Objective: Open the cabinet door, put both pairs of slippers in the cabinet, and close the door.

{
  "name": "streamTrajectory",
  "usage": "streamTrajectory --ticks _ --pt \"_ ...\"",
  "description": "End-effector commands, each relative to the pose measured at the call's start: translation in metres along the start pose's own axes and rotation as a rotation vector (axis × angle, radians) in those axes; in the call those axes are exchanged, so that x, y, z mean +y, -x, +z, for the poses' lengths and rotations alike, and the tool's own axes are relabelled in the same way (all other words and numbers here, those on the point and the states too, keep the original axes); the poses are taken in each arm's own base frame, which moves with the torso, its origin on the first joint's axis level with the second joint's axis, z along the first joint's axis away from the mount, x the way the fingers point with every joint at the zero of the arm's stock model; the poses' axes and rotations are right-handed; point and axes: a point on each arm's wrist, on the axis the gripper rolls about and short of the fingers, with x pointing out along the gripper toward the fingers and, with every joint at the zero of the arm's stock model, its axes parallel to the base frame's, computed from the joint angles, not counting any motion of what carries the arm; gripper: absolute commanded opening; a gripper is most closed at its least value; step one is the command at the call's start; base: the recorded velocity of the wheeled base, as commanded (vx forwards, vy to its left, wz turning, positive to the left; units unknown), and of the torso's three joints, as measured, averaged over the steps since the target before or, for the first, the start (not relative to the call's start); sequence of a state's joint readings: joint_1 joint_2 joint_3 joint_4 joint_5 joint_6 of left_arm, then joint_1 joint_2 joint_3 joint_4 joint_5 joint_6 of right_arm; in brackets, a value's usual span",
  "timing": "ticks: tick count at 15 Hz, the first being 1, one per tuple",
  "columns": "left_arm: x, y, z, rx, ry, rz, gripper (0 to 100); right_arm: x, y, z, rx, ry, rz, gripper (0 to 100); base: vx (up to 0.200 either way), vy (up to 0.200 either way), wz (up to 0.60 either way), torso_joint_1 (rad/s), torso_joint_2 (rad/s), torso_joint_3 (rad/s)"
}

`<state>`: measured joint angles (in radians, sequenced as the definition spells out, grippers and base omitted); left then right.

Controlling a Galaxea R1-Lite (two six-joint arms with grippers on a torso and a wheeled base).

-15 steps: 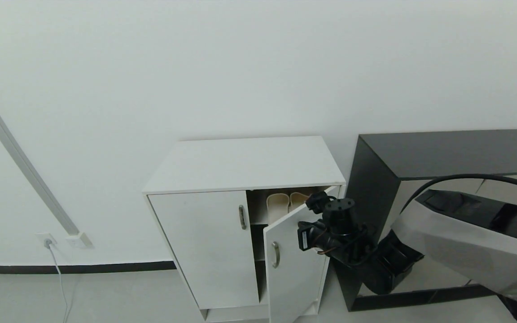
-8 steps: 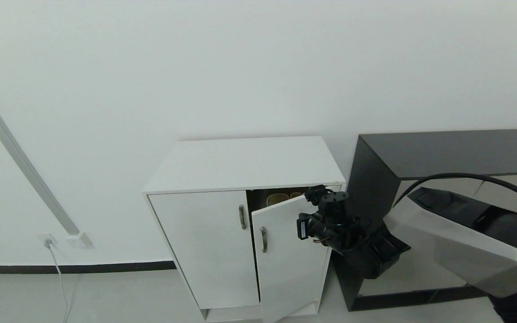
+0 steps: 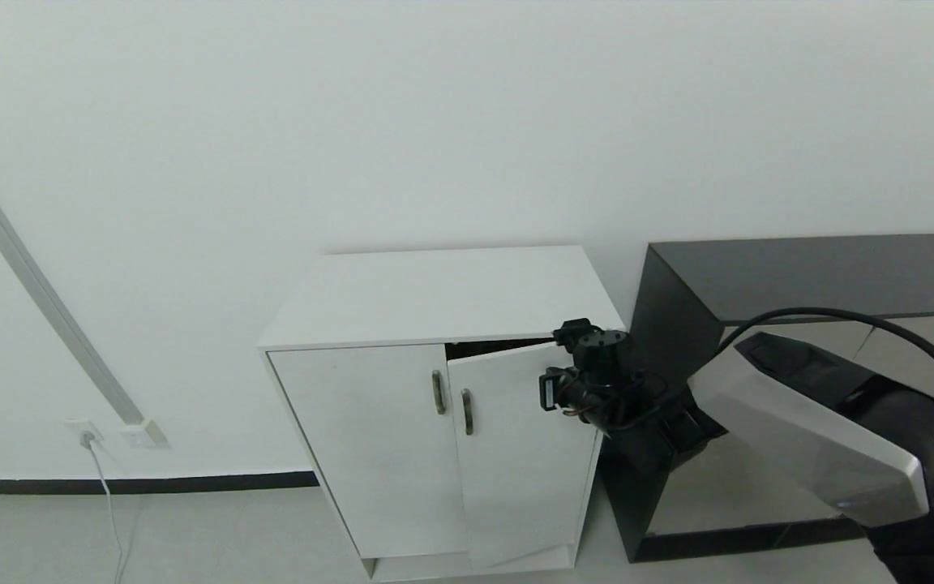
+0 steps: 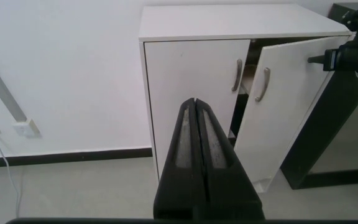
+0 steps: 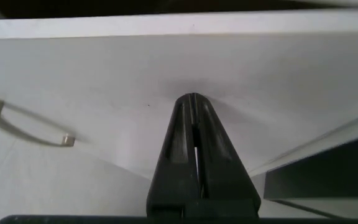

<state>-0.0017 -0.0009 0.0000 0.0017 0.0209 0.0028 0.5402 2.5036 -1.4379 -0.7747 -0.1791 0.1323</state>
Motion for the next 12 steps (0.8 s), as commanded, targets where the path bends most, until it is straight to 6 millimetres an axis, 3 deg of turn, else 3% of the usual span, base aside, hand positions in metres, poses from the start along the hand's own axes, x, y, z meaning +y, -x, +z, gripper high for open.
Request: streamTrajectory --ticks 1,12 --pt "0.0000 -0.0001 0.0000 0.001 0.000 0.001 0 -0.0028 -0.0071 -0.0001 -0.008 -0.003 -0.008 0 0.000 0.000 0.00 0.000 0.00 0.000" --pt "0.0000 -0.0001 0.0000 0.001 0.001 0.001 0 -0.0062 -0.0060 0.0048 -0.012 -0.009 -0.015 0 0.000 0.000 0.00 0.000 0.00 0.000"
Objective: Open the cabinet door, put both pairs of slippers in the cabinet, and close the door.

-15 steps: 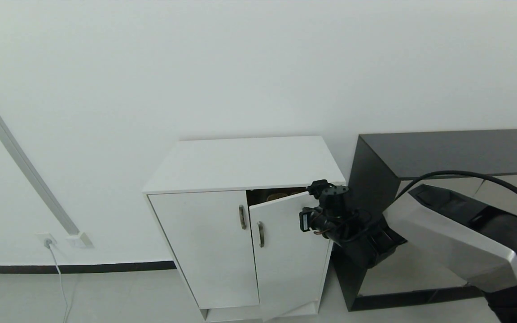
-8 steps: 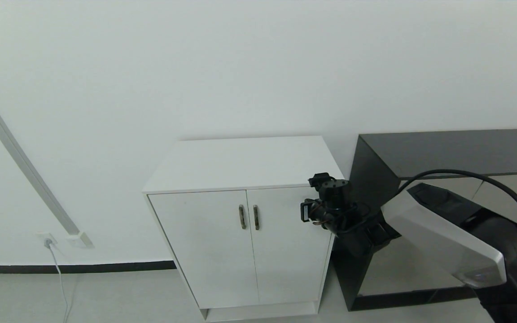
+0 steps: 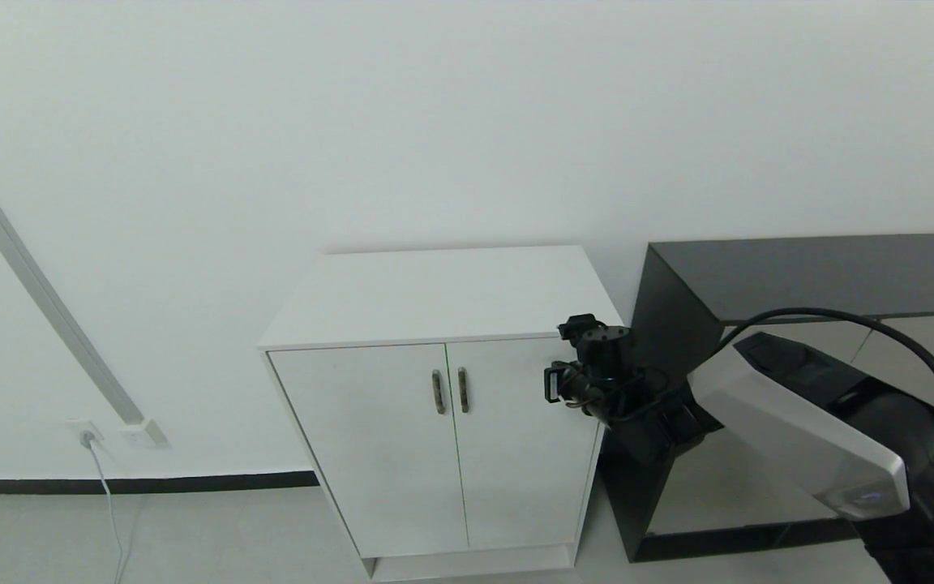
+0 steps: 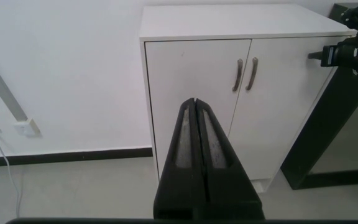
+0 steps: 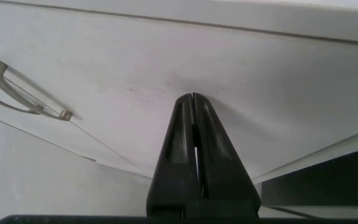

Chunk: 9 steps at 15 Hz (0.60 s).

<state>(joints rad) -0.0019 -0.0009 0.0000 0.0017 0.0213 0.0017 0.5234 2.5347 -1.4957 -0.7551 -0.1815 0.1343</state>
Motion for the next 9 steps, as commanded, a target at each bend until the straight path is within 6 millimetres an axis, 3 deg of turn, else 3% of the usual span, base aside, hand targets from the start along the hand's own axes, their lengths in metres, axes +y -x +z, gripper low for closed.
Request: streamTrajectory --ticks 1,5,9 --pt "0.000 0.000 0.000 0.001 0.000 0.001 0 0.001 0.010 0.005 0.005 0.000 0.004 0 0.000 0.000 0.00 0.000 0.00 0.000" --pt "0.000 0.000 0.000 0.001 0.000 0.002 0 0.001 0.041 0.022 -0.009 -0.007 0.013 0 0.000 0.000 0.00 0.000 0.00 0.000" --pt "0.000 0.000 0.000 0.001 0.000 0.001 0 -0.019 0.098 0.033 -0.021 -0.017 -0.046 0 0.000 0.000 0.00 0.000 0.00 0.000"
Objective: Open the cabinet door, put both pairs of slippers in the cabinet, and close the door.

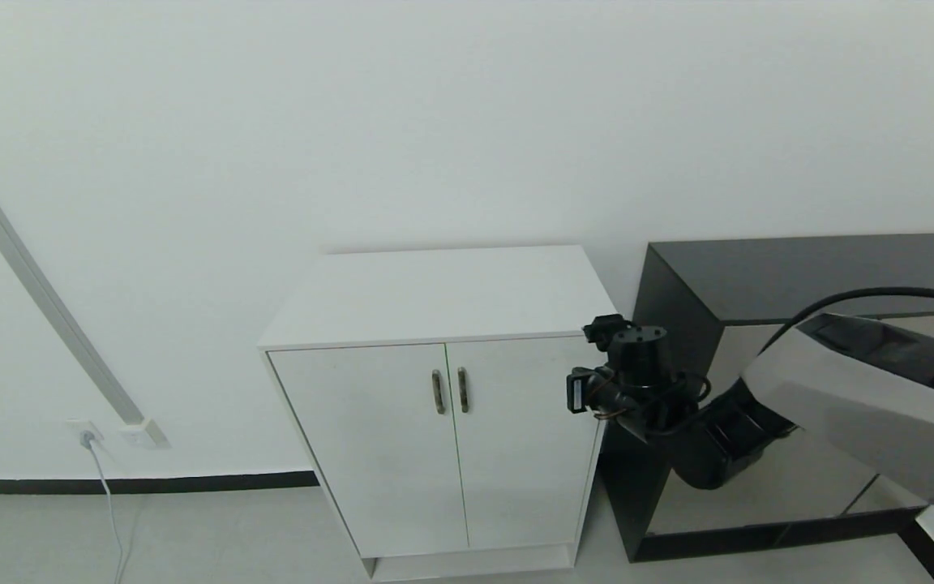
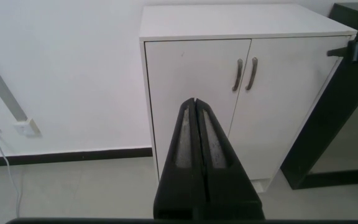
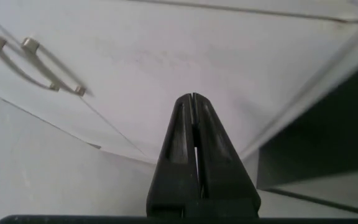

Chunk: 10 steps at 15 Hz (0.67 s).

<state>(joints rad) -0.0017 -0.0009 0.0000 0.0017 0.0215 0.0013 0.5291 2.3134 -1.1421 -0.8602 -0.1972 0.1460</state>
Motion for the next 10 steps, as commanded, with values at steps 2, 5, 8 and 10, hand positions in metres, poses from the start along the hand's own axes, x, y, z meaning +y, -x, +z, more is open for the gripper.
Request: streamTrajectory --ticks 2,5,8,10 --pt "0.000 0.000 0.000 0.001 0.000 -0.001 0 -0.022 0.047 0.020 -0.046 -0.017 -0.085 0 0.000 0.000 0.00 0.000 0.00 0.000" --pt "0.000 0.000 0.000 0.001 0.000 -0.001 0 -0.059 0.105 0.024 -0.076 -0.040 -0.200 0 0.000 0.000 0.00 0.000 0.00 0.000" --pt "0.000 0.000 0.000 0.001 0.000 -0.001 0 -0.085 0.147 0.027 -0.080 -0.060 -0.273 0 0.000 0.000 0.00 0.000 0.00 0.000" --pt "0.000 0.000 0.000 0.001 0.000 -0.001 0 -0.110 0.184 0.029 -0.102 -0.082 -0.363 0 0.000 0.000 0.00 0.000 0.00 0.000"
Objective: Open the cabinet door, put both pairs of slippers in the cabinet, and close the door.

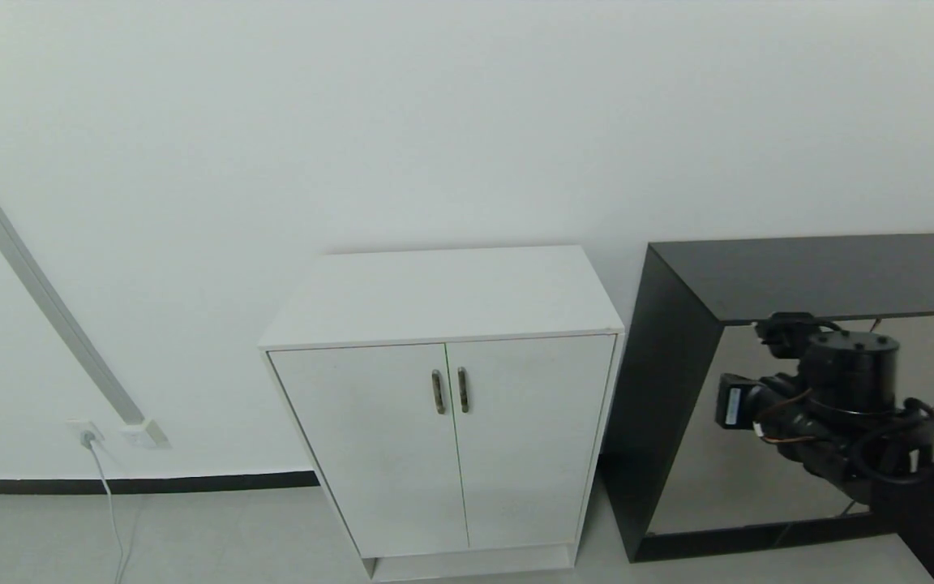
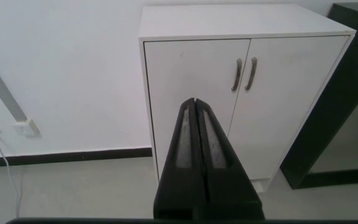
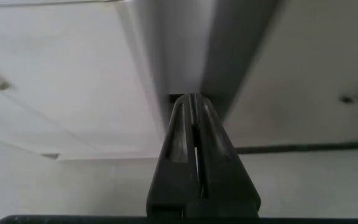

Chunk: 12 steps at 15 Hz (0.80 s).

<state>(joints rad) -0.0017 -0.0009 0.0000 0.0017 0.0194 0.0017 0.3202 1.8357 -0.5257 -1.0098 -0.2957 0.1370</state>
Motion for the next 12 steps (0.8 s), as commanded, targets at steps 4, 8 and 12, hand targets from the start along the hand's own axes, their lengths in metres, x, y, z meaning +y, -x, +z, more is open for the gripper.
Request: streamTrajectory --ticks 4,8,12 --pt "0.000 0.000 0.000 0.001 0.000 0.001 0 -0.074 0.070 0.005 -0.054 -0.023 -0.224 0 0.000 0.000 0.00 0.000 0.00 0.000" --pt "0.000 0.000 0.000 0.001 0.000 0.001 0 -0.094 0.107 -0.003 -0.075 -0.006 -0.307 0 0.000 0.000 0.00 0.000 0.00 0.000" --pt "0.000 0.000 0.000 0.001 0.000 -0.001 0 -0.092 0.147 -0.015 -0.124 0.020 -0.257 0 0.000 0.000 0.00 0.000 0.00 0.000"
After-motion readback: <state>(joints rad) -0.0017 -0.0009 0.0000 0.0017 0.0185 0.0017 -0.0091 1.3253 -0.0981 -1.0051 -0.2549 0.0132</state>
